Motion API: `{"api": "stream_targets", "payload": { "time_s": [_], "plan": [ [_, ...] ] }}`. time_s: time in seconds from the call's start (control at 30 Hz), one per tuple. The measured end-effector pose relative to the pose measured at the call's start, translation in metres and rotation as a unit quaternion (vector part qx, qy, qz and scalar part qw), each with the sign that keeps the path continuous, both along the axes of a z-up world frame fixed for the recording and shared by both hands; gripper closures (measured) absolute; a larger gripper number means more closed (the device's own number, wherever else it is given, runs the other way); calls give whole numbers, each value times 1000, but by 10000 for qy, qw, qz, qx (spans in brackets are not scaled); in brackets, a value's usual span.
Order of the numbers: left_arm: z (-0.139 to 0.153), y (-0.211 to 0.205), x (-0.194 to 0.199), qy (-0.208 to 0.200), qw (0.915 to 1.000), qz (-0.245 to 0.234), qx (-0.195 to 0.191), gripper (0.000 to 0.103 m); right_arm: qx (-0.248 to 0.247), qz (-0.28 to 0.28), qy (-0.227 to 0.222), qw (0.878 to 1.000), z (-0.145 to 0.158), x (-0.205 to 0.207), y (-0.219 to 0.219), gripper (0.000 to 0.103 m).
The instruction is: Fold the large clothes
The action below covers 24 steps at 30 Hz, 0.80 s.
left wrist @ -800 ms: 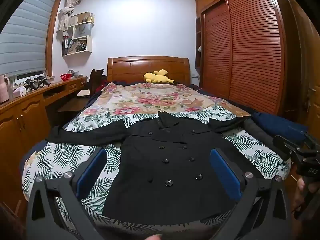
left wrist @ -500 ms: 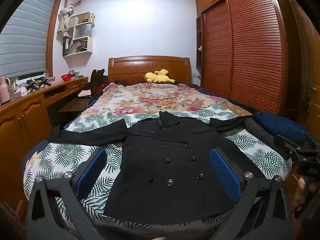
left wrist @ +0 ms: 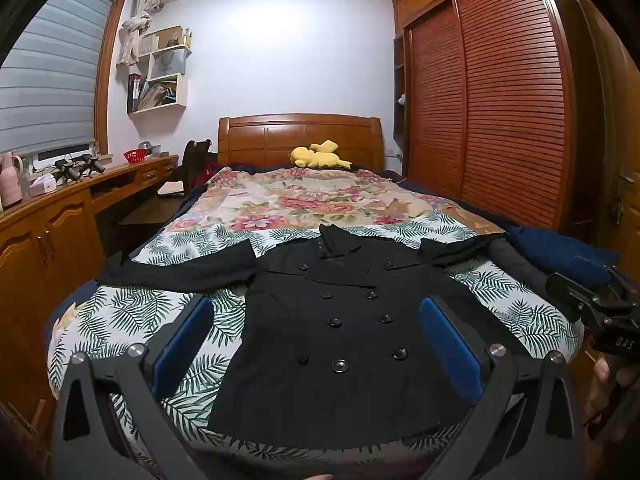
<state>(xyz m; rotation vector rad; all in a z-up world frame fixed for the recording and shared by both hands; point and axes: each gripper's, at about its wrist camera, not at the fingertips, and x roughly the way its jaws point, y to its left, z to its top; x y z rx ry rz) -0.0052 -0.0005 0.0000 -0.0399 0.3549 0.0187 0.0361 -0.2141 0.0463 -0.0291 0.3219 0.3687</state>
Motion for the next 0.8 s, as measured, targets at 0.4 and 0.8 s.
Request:
{"api": "stream_targets", "payload": {
  "time_s": [0.4, 0.8],
  "plan": [
    [0, -1, -1, 12, 10000, 13, 16, 0, 8, 14, 20, 10000, -1, -1, 0, 0],
    [2, -2, -1, -1, 10000, 13, 33, 0, 12, 20, 26, 10000, -1, -1, 1, 0]
  ]
}}
